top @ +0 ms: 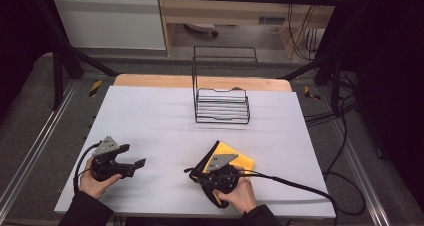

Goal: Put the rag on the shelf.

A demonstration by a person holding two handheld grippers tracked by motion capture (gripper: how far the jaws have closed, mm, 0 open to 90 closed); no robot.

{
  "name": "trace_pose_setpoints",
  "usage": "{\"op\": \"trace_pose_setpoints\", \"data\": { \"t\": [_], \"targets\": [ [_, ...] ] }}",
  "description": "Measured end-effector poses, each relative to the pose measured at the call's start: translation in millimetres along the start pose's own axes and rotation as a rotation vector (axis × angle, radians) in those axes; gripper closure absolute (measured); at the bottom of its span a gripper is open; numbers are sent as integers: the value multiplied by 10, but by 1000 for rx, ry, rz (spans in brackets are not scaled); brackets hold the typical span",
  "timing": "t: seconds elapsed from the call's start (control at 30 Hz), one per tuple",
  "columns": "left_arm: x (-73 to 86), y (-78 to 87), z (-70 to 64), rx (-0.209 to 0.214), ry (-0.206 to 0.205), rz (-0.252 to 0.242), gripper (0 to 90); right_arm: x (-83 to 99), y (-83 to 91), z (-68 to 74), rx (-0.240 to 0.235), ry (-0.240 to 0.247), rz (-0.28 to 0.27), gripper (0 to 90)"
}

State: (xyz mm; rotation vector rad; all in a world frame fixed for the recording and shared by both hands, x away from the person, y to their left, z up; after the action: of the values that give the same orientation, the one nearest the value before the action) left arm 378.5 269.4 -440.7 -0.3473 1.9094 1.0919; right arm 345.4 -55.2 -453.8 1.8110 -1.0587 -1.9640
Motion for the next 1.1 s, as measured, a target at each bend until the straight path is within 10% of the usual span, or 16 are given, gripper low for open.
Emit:
{"op": "trace_pose_setpoints", "data": {
  "t": [0.33,0.57,0.77,1.1],
  "targets": [
    [0,-12,-15,6,-9,17,131,-65,117,-34,2,-56,-46,388],
    [-15,-42,-60,2,-13,28,103,76,565,-424,218,-168,-62,218],
    [-31,-101,-107,6,-19,46,81,579,875,-747,387,-318,3,280],
    [-61,-163,-221,24,-14,51,90,941,891,-838,387,-475,17,568]
  ]
}}
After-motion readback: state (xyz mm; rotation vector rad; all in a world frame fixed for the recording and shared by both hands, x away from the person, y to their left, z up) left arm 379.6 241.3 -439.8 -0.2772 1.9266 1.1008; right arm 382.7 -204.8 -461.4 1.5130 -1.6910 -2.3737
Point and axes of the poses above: each handheld gripper's, and its own axes: y roughly backward along the jaws, x roughly out of its underside, z roughly to its left, the point moved 3 cm from there along -y, roughly forward along the jaws, and after that the axes turned 10 degrees about y, right-handed, at the moved point
